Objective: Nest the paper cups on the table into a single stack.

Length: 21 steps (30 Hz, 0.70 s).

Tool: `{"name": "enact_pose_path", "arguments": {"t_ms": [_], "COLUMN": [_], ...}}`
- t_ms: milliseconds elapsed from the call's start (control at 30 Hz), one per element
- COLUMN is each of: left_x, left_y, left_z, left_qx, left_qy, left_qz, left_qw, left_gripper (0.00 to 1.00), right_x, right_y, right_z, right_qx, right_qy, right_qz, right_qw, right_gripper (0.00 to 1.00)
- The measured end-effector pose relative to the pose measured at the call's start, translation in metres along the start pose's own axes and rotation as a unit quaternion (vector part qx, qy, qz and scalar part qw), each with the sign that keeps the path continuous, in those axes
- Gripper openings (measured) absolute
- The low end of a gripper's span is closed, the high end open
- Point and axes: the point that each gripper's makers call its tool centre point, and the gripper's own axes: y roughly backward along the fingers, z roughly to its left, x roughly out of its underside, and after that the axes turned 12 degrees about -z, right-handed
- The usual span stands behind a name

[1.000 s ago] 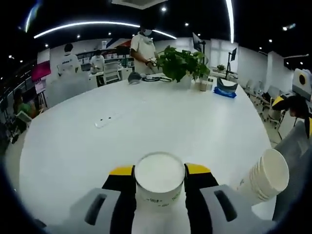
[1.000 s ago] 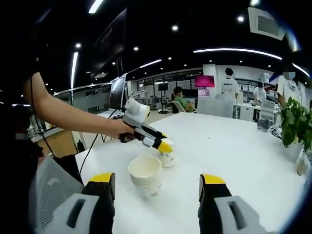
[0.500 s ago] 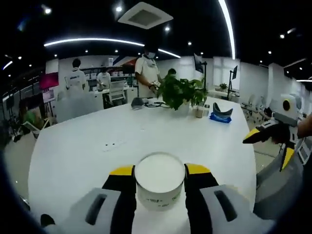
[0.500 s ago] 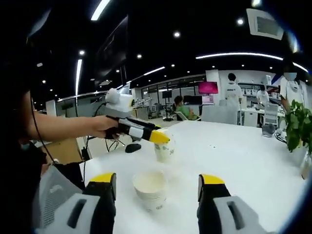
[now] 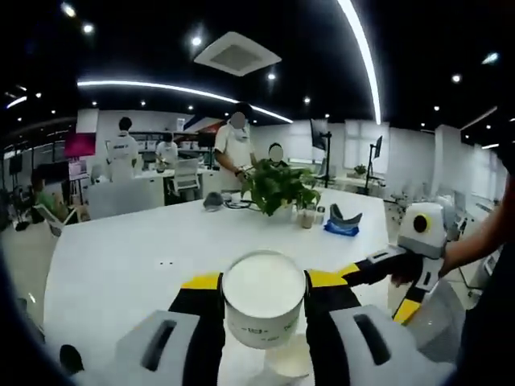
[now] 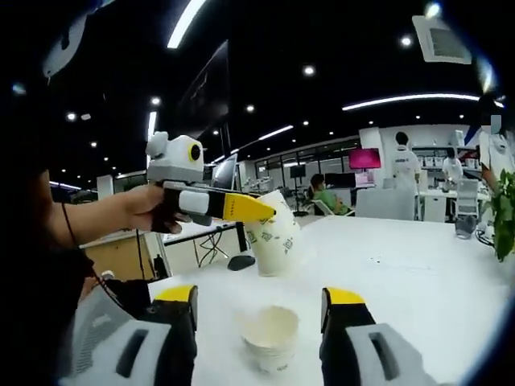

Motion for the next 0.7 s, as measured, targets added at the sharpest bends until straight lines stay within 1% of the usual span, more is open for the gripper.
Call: {"name": "enact_pose_path", "arguments": {"t_ms": [67, 200, 267, 300, 367, 467, 567, 633, 700], "left_x": [-0.002, -0.005, -0.01, -0.01, -0.008, -0.004, -0.005, -0.003, 0.001], "left_y": [0.003, 0.008, 0.01, 0.01, 0.012, 0.014, 0.019, 0.023, 0.027], "left_z": [-0.007, -0.014, -0.02, -0.022, -0.029, -0.034, -0.035, -0.035, -0.04], "left_qx": [0.007, 0.018, 0.026, 0.032, 0.04, 0.05, 0.053, 0.057, 0.076], "left_qy": [0.009, 0.017, 0.036, 0.044, 0.047, 0.041, 0.059, 0.067, 0.079], "left_qz": [-0.004, -0.014, -0.028, -0.028, -0.026, -0.02, -0.029, -0.03, -0.022], "left_qw": [0.9999, 0.9996, 0.9986, 0.9981, 0.9977, 0.9977, 0.9964, 0.9957, 0.9938], "left_gripper": [0.37, 0.37, 0.37, 0.37, 0.37, 0.37, 0.37, 0.37, 0.37], "right_x": [0.0, 0.002, 0.004, 0.004, 0.001, -0.01, -0.013, -0.016, -0.018], "right_y": [-0.004, -0.01, -0.012, -0.013, -0.014, -0.016, -0.015, -0.013, -0.01], "right_z": [0.002, 0.005, 0.008, 0.01, 0.011, 0.014, 0.012, 0.015, 0.014], "right_qx": [-0.006, -0.015, -0.026, -0.032, -0.036, -0.046, -0.046, -0.052, -0.055], "right_qy": [-0.012, -0.031, -0.046, -0.054, -0.057, -0.066, -0.081, -0.11, -0.111], "right_qz": [-0.001, -0.003, 0.0, 0.0, -0.004, -0.022, -0.027, -0.035, -0.039], "right_qw": [0.9999, 0.9994, 0.9986, 0.998, 0.9977, 0.9965, 0.9953, 0.9919, 0.9915], "right_gripper": [0.59, 0.56, 0.54, 0.53, 0.5, 0.44, 0.41, 0.38, 0.34]}}
